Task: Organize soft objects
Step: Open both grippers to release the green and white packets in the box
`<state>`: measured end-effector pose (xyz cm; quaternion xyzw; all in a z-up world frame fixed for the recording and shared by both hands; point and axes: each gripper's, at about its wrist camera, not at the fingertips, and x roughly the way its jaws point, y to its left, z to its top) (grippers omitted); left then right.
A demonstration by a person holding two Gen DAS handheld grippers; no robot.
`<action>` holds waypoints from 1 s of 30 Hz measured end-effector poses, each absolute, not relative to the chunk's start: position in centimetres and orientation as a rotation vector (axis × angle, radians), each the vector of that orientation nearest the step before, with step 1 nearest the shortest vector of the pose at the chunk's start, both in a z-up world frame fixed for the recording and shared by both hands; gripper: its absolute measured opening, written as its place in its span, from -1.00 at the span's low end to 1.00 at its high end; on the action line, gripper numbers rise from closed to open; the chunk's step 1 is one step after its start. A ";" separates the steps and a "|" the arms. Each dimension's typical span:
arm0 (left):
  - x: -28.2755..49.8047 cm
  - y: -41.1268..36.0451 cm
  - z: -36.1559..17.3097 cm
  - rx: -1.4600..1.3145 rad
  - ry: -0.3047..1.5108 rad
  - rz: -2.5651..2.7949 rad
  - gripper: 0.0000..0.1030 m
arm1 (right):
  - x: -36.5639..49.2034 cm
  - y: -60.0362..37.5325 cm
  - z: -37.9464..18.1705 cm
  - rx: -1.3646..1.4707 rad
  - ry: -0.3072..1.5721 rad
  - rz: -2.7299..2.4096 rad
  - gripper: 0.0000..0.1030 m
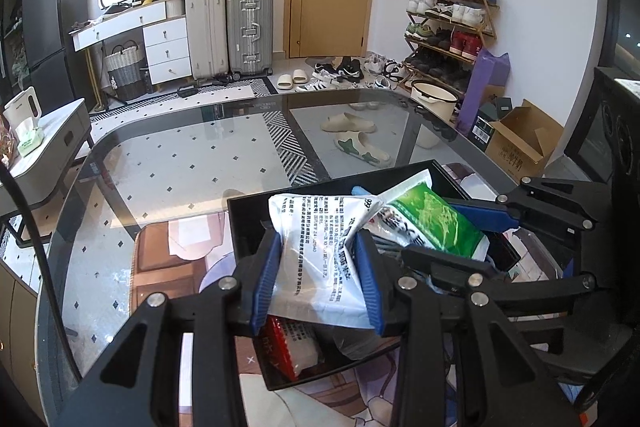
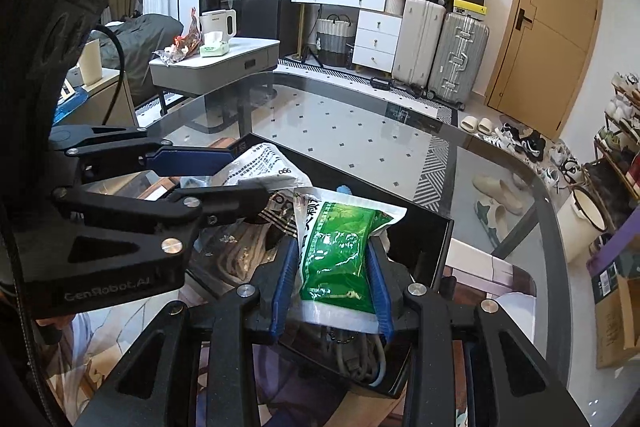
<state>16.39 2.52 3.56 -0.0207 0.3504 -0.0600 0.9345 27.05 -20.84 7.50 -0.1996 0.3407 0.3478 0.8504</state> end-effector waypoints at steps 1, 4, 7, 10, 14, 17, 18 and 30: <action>16.3 2.7 3.5 -0.043 0.717 -0.124 -0.28 | 27.1 -20.9 7.5 -0.421 0.721 0.738 -0.25; 16.4 2.8 3.5 -0.046 0.722 -0.124 -0.25 | 26.5 -21.1 7.8 -0.425 0.695 0.752 -0.04; 16.4 2.8 3.5 -0.049 0.722 -0.125 -0.24 | 26.0 -21.4 8.2 -0.434 0.668 0.743 0.02; 16.5 2.8 3.4 -0.049 0.711 -0.129 -0.22 | 25.6 -22.1 8.5 -0.429 0.647 0.728 0.32; 16.4 2.8 3.3 -0.055 0.708 -0.133 -0.08 | 25.1 -22.9 8.9 -0.396 0.613 0.713 0.68; 16.1 2.8 3.4 -0.059 0.688 -0.119 0.12 | 24.9 -23.6 8.9 -0.384 0.603 0.696 0.89; 16.0 2.7 3.4 -0.057 0.683 -0.119 0.12 | 24.8 -23.8 8.9 -0.380 0.598 0.682 0.92; 13.5 2.5 4.9 -0.054 0.597 -0.104 0.92 | 24.2 -26.7 9.0 -0.291 0.578 0.627 0.98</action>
